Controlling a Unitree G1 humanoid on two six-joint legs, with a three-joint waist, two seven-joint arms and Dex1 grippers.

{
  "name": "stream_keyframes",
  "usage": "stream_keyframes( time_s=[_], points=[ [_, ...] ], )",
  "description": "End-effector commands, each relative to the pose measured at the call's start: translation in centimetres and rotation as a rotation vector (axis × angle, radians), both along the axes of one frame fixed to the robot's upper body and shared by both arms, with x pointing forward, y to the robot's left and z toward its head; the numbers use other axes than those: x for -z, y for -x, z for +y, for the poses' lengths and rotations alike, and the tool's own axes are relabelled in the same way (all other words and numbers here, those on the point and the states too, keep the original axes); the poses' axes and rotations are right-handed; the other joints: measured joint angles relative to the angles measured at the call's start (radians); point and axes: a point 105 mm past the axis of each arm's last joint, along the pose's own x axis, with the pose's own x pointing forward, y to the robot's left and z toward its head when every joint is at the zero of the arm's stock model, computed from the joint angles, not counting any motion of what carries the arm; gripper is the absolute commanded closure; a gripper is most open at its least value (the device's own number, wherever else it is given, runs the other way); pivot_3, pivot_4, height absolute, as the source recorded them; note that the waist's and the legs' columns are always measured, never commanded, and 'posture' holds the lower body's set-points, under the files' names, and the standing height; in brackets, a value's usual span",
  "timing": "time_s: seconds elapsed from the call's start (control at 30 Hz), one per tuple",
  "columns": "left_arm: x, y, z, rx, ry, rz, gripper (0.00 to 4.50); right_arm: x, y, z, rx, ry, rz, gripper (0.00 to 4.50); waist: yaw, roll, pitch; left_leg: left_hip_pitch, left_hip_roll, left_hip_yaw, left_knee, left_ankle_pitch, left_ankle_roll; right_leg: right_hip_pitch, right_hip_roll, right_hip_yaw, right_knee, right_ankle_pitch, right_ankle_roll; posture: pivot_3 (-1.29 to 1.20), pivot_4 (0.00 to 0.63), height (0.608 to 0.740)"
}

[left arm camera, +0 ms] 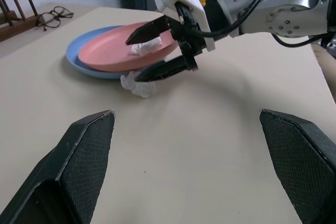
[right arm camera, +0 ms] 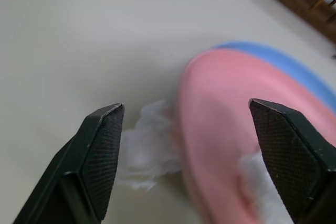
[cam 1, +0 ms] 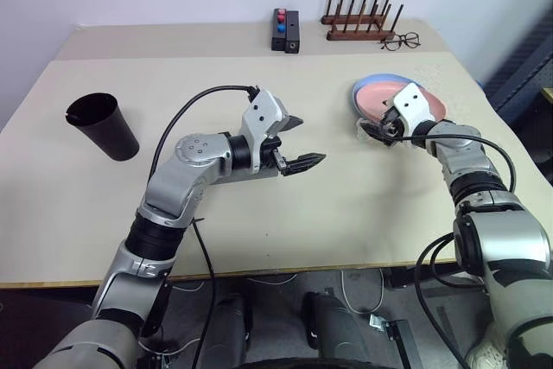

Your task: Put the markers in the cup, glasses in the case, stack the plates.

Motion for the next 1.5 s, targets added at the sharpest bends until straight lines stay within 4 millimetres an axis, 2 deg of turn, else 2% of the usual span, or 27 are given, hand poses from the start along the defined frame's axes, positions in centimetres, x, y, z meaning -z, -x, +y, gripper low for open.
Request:
stream_keyframes(
  time_s=[0.03, 0.23, 0.43, 0.7, 1.0, 1.1, 1.3, 1.33, 1.5],
  points=[
    [-1.1, 0.4, -0.1, 0.019, 0.032, -0.034, 0.00, -4.7, -0.2, -0.4, -0.013, -0.080, -0.143, 0.52, 0.001, 0.000, 0.000, 0.000, 0.000, 0.000, 0.000, 0.000, 0.000, 0.000, 0.000, 0.000, 0.000, 0.000, 0.000, 0.00, 0.150, 0.740],
    [-1.1, 0.2, 0.1, 0.014, 0.031, -0.029, 0.00, -4.6, 1.7, -0.9, -0.106, -0.168, -0.121, 0.52, 0.007, 0.000, 0.000, 0.000, 0.000, 0.000, 0.000, 0.000, 0.000, 0.000, 0.000, 0.000, 0.000, 0.001, 0.001, 0.00, 0.150, 0.740],
    [-1.0, 0.2, 0.2, 0.017, 0.028, -0.031, 0.00, -3.0, 5.0, -2.5, -0.144, -0.136, -0.046, 0.52, 0.007, 0.000, 0.000, 0.000, 0.000, 0.000, 0.000, 0.000, 0.000, 0.000, -0.001, 0.000, 0.000, 0.001, 0.001, 0.00, 0.150, 0.740],
    [-1.2, 0.1, 0.5, 0.004, 0.024, -0.037, 0.00, -2.1, 5.4, -4.8, -0.067, -0.109, 0.014, 0.52, 0.001, 0.001, 0.000, 0.001, 0.000, 0.000, 0.000, 0.000, 0.000, 0.000, 0.000, 0.000, 0.000, 0.000, 0.000, 0.00, 0.150, 0.740],
    [-1.0, 0.2, 1.0, -0.017, 0.022, -0.034, 0.00, -1.7, 6.8, -6.2, -0.088, -0.132, 0.088, 0.52, 0.007, 0.001, 0.000, 0.000, -0.001, 0.000, 0.000, 0.000, 0.000, 0.000, -0.001, 0.000, 0.000, 0.000, 0.000, 0.00, 0.150, 0.740],
    [-1.0, 0.2, 1.1, -0.019, 0.022, -0.034, 0.00, -2.0, 7.2, -6.8, -0.071, -0.143, 0.087, 1.39, 0.006, 0.001, 0.000, 0.000, -0.001, 0.000, 0.000, 0.000, 0.000, 0.000, -0.001, 0.000, 0.000, 0.000, 0.000, 0.00, 0.150, 0.740],
    [-1.0, 0.2, 0.9, -0.013, 0.021, -0.032, 0.00, -1.6, 8.1, -7.5, -0.058, -0.146, 0.105, 4.25, 0.007, 0.001, 0.000, 0.000, -0.001, 0.000, 0.000, 0.000, 0.000, 0.000, -0.001, 0.000, 0.000, 0.000, 0.000, 0.00, 0.150, 0.740],
    [-1.0, 0.2, 0.9, -0.011, 0.021, -0.032, 0.00, -1.4, 8.2, -7.6, -0.054, -0.142, 0.108, 4.46, 0.007, 0.001, 0.000, 0.000, -0.001, 0.000, 0.000, 0.000, 0.000, 0.000, -0.001, 0.000, 0.000, 0.000, 0.000, 0.00, 0.150, 0.740],
    [-1.0, 0.2, 0.7, -0.001, 0.021, -0.030, 0.00, -0.6, 7.8, -7.5, -0.040, -0.134, 0.129, 4.46, 0.006, 0.001, 0.000, 0.000, -0.001, 0.000, 0.000, 0.000, 0.000, 0.000, -0.001, 0.000, 0.000, 0.000, 0.000, 0.00, 0.150, 0.740]
  ],
)
